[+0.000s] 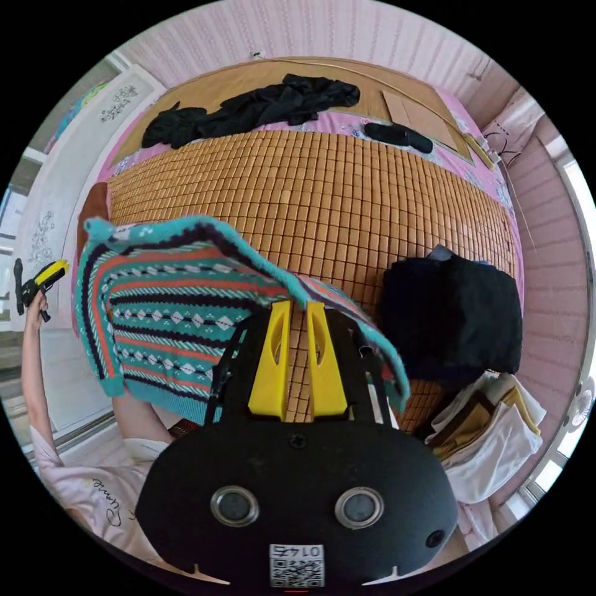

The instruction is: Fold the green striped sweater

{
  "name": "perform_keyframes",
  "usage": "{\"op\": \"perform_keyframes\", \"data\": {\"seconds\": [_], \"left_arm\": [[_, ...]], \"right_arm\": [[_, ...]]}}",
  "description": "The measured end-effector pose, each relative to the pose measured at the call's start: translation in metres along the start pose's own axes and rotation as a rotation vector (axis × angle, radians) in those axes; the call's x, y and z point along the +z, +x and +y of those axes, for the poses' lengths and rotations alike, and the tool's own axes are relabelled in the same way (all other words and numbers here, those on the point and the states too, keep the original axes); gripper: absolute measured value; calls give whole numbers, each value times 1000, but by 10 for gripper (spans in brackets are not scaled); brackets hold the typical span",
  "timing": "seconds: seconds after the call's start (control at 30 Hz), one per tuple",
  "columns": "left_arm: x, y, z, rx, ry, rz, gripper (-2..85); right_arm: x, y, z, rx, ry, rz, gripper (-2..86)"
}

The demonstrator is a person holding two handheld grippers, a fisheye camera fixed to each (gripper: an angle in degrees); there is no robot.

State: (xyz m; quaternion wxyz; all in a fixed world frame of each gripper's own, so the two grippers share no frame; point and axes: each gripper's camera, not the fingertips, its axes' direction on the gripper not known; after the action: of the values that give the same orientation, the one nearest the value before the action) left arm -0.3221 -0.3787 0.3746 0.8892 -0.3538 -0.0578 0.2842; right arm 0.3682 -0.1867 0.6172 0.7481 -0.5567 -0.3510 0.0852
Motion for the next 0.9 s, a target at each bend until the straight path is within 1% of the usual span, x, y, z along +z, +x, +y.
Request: {"op": "perform_keyframes", "data": {"seconds": [0.03,0.1,0.2,0.23,0.3,0.33,0.4,0.43,0.47,0.53,0.6,0.63,0.7,0.73,0.77,0.83,0.9], "left_arm": [[-2,4,10,36,28,-29,66],[-3,6,34,57,53,-11,68],[-6,16,97,39,130,136,74],[-2,25,126,7,141,189,78],[14,42,167,-49,116,282,87],[30,55,188,-65,72,316,95],[56,70,213,-131,4,350,111],[75,79,223,-180,-42,427,114],[92,88,230,-225,-93,535,117],[111,107,236,-246,-139,589,121],[123,125,242,-264,-153,490,115],[120,131,246,-279,-114,387,102],[119,139,249,-227,-98,329,90],[119,145,250,-159,-93,291,79],[118,147,251,-94,-89,273,55],[116,142,254,-55,-82,304,12],[112,133,259,-37,-78,292,0]], "right_arm": [[5,-4,6,-18,20,0,48],[29,-18,41,-82,67,-37,66],[69,-32,101,-128,17,-145,83],[77,-34,113,-123,0,-146,87],[99,-34,158,-44,-48,-148,134],[103,-33,167,-13,-50,-158,142],[117,-27,195,96,-50,-263,150],[122,-27,199,102,-62,-286,142],[133,-28,203,98,-114,-304,126],[135,-30,207,97,-75,-254,91],[144,-31,205,99,-108,-271,68],[145,-32,205,96,-105,-263,65],[144,-33,203,69,-109,-227,49],[142,-34,203,49,-98,-249,45],[138,-33,203,42,-88,-284,37],[132,-35,204,20,-75,-321,31],[124,-41,207,-33,-79,-364,27]]}}
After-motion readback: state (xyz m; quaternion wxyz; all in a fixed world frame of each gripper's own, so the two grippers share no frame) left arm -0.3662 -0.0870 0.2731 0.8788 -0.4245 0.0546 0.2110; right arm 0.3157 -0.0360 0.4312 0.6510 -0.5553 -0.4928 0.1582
